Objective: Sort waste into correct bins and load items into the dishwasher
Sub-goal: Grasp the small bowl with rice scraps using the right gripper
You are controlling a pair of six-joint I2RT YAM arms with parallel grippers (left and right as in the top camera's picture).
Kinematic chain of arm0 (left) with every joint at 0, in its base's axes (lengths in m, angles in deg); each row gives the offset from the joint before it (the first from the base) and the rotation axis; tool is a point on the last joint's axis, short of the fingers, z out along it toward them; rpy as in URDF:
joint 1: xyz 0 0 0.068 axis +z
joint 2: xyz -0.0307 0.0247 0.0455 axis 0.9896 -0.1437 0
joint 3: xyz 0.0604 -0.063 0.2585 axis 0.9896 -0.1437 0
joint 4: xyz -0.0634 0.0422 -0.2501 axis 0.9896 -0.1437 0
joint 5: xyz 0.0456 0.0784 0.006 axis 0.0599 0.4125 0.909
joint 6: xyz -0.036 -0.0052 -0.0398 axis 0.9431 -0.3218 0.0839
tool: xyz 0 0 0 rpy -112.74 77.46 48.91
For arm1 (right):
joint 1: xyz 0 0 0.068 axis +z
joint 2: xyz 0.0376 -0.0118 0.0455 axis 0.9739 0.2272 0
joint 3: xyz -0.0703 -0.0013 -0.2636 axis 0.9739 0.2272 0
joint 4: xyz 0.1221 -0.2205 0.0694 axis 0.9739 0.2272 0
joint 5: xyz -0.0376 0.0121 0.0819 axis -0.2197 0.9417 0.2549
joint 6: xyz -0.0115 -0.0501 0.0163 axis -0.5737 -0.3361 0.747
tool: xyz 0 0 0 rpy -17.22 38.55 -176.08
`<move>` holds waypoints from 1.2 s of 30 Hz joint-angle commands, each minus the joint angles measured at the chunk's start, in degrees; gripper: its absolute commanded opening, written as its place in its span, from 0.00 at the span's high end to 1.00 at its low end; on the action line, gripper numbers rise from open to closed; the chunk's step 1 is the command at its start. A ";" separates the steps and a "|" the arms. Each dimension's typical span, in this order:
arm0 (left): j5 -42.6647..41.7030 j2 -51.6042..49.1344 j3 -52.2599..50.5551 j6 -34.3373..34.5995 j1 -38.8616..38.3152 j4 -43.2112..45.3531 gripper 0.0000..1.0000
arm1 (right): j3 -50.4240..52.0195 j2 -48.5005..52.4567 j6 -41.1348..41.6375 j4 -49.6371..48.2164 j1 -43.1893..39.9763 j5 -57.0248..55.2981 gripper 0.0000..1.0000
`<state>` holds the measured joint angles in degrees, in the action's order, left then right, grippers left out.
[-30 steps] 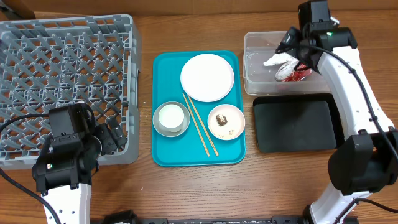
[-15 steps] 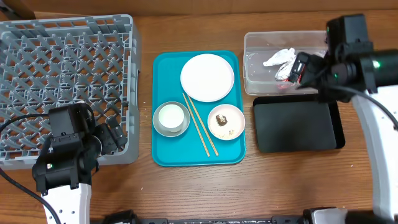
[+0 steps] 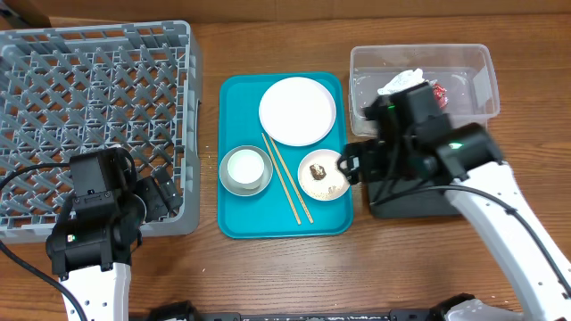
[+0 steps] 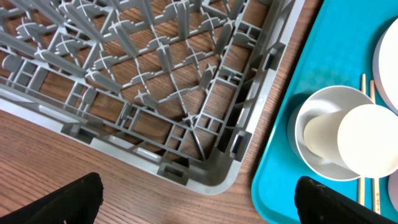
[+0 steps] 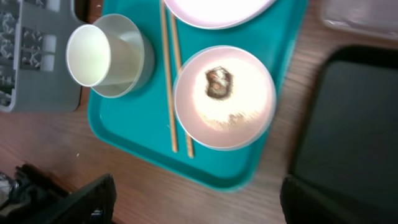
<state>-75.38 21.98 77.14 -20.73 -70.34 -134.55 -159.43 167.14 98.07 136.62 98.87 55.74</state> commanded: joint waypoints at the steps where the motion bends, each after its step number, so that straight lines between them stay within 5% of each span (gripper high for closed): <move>1: -1.42 0.02 1.22 0.83 0.24 -0.42 0.00 | 0.42 6.49 3.50 -5.77 9.60 -4.92 0.16; 12: -1.53 0.04 1.22 0.81 0.24 -0.31 0.00 | 0.48 23.39 10.05 -16.68 18.12 -8.79 0.40; 19: -1.55 0.02 1.22 0.83 0.24 -0.33 0.00 | 0.63 27.21 12.63 -20.04 18.18 -9.44 0.55; 26: -1.53 0.04 1.22 0.81 0.24 -0.33 0.00 | 0.74 30.82 15.34 -20.06 18.51 -10.91 0.59; 31: -1.53 0.02 1.22 0.83 0.24 -0.33 0.00 | 0.72 30.91 16.41 -19.85 18.56 -10.95 0.82; 36: -1.53 0.02 1.22 0.83 0.24 -0.33 0.00 | 0.24 30.77 16.35 -19.04 18.53 -10.99 0.89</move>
<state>-76.26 21.98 77.14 -20.71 -70.34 -134.92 -159.17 198.00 113.57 116.79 117.08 44.77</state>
